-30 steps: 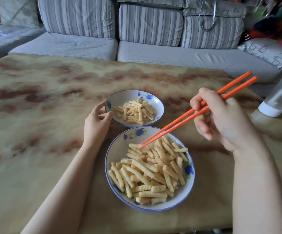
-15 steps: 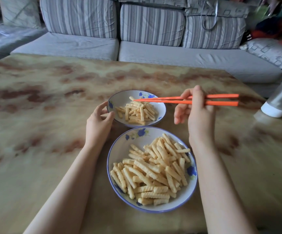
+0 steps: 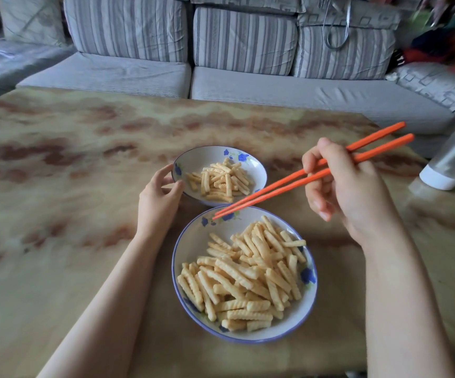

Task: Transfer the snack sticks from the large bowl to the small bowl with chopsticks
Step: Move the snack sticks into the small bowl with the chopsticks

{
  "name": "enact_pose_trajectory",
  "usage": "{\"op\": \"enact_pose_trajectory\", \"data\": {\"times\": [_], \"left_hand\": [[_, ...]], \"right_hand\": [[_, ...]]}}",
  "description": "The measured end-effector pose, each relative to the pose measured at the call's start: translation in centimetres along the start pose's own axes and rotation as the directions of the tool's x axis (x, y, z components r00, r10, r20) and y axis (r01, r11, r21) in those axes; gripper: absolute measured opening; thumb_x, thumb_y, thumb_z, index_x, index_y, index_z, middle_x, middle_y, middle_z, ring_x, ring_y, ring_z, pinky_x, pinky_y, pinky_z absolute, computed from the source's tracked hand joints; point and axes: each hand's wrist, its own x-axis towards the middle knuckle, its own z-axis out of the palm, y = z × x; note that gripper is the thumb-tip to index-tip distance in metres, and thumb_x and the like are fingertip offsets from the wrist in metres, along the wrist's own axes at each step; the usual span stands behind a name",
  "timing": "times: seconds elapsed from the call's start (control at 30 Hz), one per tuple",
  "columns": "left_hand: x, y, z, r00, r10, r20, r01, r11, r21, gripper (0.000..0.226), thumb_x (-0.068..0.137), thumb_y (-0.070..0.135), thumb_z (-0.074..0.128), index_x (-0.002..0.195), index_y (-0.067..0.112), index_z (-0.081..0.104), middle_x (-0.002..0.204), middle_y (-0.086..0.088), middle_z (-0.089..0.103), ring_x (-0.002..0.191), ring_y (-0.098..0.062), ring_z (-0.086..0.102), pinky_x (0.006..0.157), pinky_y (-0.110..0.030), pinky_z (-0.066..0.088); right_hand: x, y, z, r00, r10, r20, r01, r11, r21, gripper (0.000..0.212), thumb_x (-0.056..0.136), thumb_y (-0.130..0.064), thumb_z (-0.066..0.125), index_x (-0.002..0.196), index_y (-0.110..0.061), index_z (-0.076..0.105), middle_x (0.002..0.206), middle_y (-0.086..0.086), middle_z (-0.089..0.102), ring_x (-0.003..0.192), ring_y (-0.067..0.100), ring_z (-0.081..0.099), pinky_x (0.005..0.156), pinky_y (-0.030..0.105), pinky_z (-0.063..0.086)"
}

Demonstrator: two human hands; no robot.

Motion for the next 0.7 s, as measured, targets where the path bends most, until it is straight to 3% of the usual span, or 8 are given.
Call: {"op": "enact_pose_trajectory", "data": {"times": [0.17, 0.4, 0.53, 0.7], "left_hand": [[-0.02, -0.03, -0.02, 1.0, 0.006, 0.002, -0.006, 1.0, 0.011, 0.04, 0.089, 0.019, 0.058, 0.129, 0.028, 0.059, 0.102, 0.005, 0.067, 0.077, -0.002, 0.062, 0.074, -0.015, 0.044], [0.04, -0.04, -0.01, 1.0, 0.008, -0.002, -0.008, 1.0, 0.012, 0.04, 0.089, 0.019, 0.058, 0.129, 0.026, 0.059, 0.102, 0.005, 0.067, 0.083, -0.01, 0.065, 0.079, -0.021, 0.048], [0.11, -0.11, 0.01, 1.0, 0.021, -0.005, -0.021, 0.999, 0.034, 0.038, 0.09, 0.018, 0.058, 0.127, 0.026, 0.059, 0.099, 0.007, 0.066, 0.064, 0.011, 0.058, 0.059, 0.001, 0.038], [0.05, -0.03, 0.0, 1.0, 0.006, -0.001, -0.006, 1.0, 0.03, 0.04, 0.09, 0.019, 0.058, 0.13, 0.026, 0.059, 0.102, 0.006, 0.067, 0.074, 0.002, 0.06, 0.06, 0.0, 0.039]], "right_hand": [[-0.77, -0.49, -0.44, 0.996, 0.015, 0.09, -0.008, 0.997, -0.073, 0.041, 0.102, -0.028, 0.035, 0.069, -0.01, 0.051, 0.036, 0.005, 0.041, 0.029, 0.02, 0.03, 0.034, 0.02, 0.022], [-0.81, -0.32, -0.18, 0.989, 0.054, 0.14, -0.038, 0.993, -0.112, 0.041, 0.102, -0.027, 0.036, 0.07, -0.007, 0.052, 0.037, 0.008, 0.042, 0.03, 0.02, 0.033, 0.033, 0.021, 0.027], [-0.58, -0.05, 0.2, 0.995, 0.048, 0.088, -0.039, 0.994, -0.105, 0.041, 0.102, -0.027, 0.036, 0.069, -0.007, 0.051, 0.037, 0.007, 0.042, 0.031, 0.021, 0.034, 0.034, 0.02, 0.029], [-0.25, -0.11, 0.42, 0.998, -0.011, -0.069, 0.012, 1.0, 0.011, 0.042, 0.102, -0.024, 0.035, 0.064, -0.012, 0.049, 0.036, 0.004, 0.042, 0.031, 0.021, 0.034, 0.035, 0.02, 0.027]]}}
